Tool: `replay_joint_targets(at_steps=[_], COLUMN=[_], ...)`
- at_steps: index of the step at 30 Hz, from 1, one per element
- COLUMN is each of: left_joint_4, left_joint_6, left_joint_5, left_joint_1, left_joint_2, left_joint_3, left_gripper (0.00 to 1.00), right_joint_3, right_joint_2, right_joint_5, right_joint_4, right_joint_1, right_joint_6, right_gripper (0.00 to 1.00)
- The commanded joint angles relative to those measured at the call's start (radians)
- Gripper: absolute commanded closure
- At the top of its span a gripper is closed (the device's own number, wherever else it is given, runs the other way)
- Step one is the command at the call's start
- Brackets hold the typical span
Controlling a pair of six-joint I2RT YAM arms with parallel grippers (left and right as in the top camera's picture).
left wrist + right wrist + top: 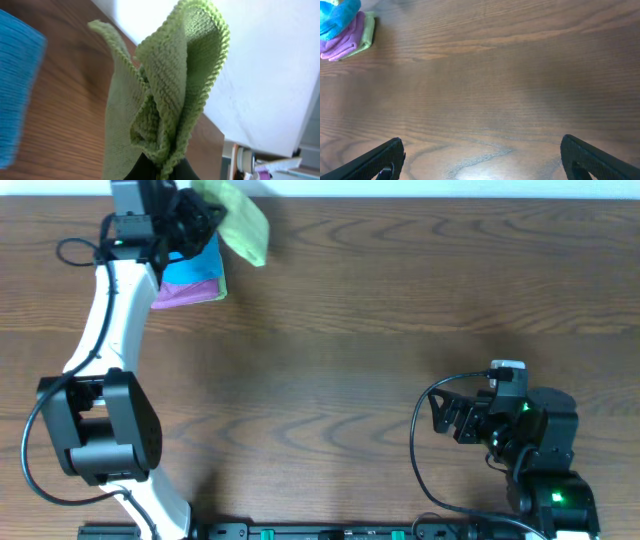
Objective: Fold the cloth
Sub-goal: 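Carry the green cloth with the left gripper onto the blue-purple stack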
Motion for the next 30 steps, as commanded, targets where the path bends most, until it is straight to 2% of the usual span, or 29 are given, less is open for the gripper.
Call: replay_joint_targets(at_steps=[1, 10, 25, 30], left_joint_4=[-0.018, -0.039, -0.046, -0.052], left_joint_6=[0.046, 0.081, 0.123, 0.126], left_joint_5=[-0.002, -0.068, -0.185, -0.179], left_joint_1=[0.04, 0.095, 0.108, 0.12], left_joint_2=[0.005, 0.008, 0.055, 0.089], left_joint_3=[0.024, 0.024, 0.024, 0.024], left_gripper=[0.94, 0.95, 0.94, 0.94], right_joint_3=[-0.002, -0.002, -0.002, -0.003], right_joint_2=[-0.004, -0.004, -0.004, -0.004], right_joint_5=[-0.007, -0.007, -0.007, -0.007], right_joint_4=[-0.001, -0.001, -0.001, -0.001], right_joint_1=[-0.01, -0.01, -0.01, -0.01], right_joint_6=[0.014, 0.014, 0.014, 0.014], right_gripper=[0.01, 0.01, 0.01, 0.01])
